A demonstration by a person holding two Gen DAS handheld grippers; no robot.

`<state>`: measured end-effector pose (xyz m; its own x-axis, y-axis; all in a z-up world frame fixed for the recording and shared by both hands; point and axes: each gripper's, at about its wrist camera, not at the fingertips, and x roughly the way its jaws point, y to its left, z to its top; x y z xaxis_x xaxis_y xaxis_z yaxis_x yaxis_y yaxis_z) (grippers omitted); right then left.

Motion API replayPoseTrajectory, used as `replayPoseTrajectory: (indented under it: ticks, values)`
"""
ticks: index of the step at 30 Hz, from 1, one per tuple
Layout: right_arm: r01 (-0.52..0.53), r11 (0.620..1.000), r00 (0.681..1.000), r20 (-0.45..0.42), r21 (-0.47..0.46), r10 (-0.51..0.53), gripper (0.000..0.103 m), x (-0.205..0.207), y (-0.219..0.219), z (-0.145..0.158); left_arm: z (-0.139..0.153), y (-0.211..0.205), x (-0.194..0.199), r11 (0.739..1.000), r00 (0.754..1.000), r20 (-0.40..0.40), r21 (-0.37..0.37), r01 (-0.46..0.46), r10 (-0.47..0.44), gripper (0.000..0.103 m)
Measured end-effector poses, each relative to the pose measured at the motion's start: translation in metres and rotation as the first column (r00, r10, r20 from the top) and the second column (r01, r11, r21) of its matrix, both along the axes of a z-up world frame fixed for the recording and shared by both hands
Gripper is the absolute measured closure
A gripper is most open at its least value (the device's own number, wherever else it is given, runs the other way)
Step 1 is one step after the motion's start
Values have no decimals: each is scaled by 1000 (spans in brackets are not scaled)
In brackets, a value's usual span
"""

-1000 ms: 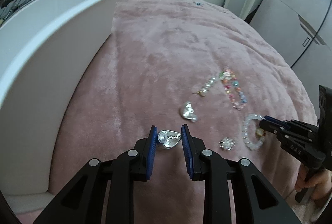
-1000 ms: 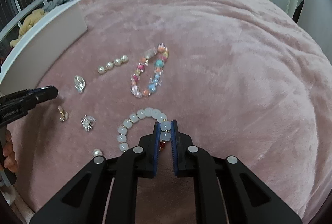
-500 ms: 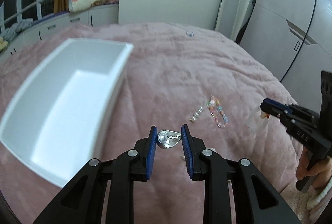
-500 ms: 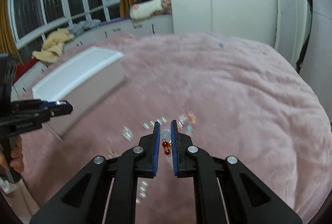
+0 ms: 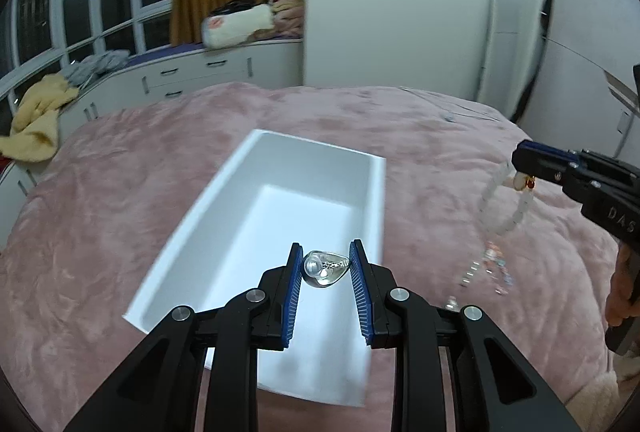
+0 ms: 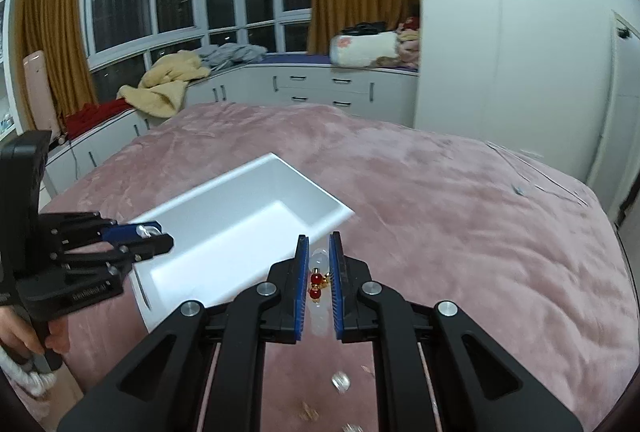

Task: Organize jewelry
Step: 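Carry the earring and bracelet with both tools over the white box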

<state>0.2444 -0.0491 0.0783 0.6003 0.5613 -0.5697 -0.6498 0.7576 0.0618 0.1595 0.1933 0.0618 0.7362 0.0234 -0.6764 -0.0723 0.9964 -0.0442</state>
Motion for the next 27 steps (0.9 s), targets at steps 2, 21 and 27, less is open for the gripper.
replayPoseTrajectory:
  ticks: [2, 21, 27]
  values:
    - [-17, 1000, 1000, 1, -6, 17, 92, 4, 16, 3, -4, 14, 5, 1000, 1000, -17, -6, -25, 25, 74]
    - [-87, 996, 962, -260, -10, 82, 92, 69, 161, -74, -78, 63, 26, 997, 986, -155, -37, -67, 61, 73]
    - [-85, 996, 956, -284, -42, 69, 87, 73, 171, -87, -78, 56, 30, 999, 988, -152, -37, -38, 32, 48]
